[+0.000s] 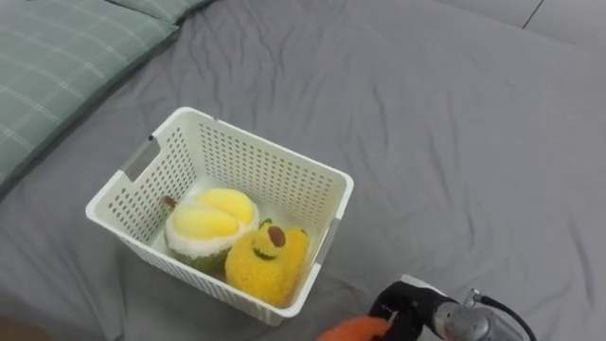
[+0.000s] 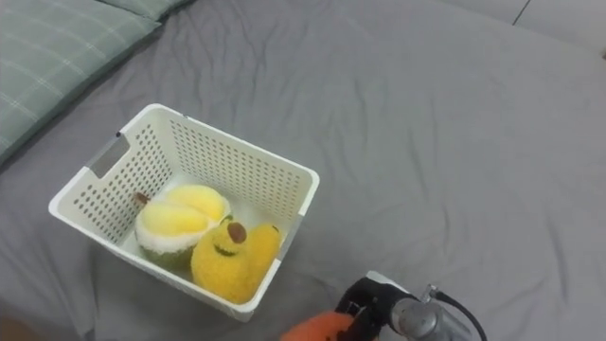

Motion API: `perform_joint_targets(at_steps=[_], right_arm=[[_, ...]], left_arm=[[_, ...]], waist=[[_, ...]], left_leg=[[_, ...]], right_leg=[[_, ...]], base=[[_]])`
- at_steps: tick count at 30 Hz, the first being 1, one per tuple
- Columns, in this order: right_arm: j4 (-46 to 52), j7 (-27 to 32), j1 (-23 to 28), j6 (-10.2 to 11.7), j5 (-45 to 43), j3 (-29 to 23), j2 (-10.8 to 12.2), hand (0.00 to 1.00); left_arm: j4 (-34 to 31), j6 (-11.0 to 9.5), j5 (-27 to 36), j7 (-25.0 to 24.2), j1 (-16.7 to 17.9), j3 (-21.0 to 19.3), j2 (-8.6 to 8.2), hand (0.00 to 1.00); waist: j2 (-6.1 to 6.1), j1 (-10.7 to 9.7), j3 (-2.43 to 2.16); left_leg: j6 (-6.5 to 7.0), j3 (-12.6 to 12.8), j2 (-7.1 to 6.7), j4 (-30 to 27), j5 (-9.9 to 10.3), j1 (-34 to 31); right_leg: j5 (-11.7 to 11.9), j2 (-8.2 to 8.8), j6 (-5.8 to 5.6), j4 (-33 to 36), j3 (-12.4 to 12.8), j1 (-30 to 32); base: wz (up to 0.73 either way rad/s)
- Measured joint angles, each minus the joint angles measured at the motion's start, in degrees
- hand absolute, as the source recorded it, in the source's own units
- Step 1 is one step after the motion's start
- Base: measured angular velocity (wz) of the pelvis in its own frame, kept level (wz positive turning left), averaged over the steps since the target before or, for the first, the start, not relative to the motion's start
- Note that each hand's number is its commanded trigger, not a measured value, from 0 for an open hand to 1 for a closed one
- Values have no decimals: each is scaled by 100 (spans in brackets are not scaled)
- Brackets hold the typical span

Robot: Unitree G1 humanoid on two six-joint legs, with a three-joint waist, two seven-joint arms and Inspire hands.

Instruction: Collect toys from the bed

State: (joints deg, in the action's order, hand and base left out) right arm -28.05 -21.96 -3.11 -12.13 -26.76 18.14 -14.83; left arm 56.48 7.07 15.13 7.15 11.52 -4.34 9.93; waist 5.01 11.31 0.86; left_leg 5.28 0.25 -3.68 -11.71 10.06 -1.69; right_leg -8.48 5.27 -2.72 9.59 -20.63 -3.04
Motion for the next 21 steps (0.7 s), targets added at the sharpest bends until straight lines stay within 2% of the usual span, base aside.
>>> perform_joint_targets(at_steps=[7,13,16,21], right_arm=[[1479,260,6,45,-322,-772,-195,100],[2559,518,-22,78,-141,-1440,-249,100],[2686,765,-71,83,177,-1641,-252,100],[2692,982,-159,95,209,-1669,-254,100]], left_arm=[[142,-61,-19,-10,-28,-577,-25,0],[303,-100,-11,-13,33,-799,-22,0],[294,-120,25,-11,61,-796,-16,0],[315,-200,23,8,147,-789,-27,0]], waist=[[1,-60,-29],[10,-187,-39],[20,-284,-46],[18,-316,-45]], left_leg=[[7,129,7,105,-3,212],[7,133,8,144,-2,333],[8,123,9,126,-2,345],[10,125,10,100,2,344]], right_leg=[[0,8,0,13,145,-102],[-2,-3,-3,8,165,-234],[-2,0,-3,11,166,-259],[-2,1,-2,30,184,-260]], base=[[-10],[-1],[0],[0]])
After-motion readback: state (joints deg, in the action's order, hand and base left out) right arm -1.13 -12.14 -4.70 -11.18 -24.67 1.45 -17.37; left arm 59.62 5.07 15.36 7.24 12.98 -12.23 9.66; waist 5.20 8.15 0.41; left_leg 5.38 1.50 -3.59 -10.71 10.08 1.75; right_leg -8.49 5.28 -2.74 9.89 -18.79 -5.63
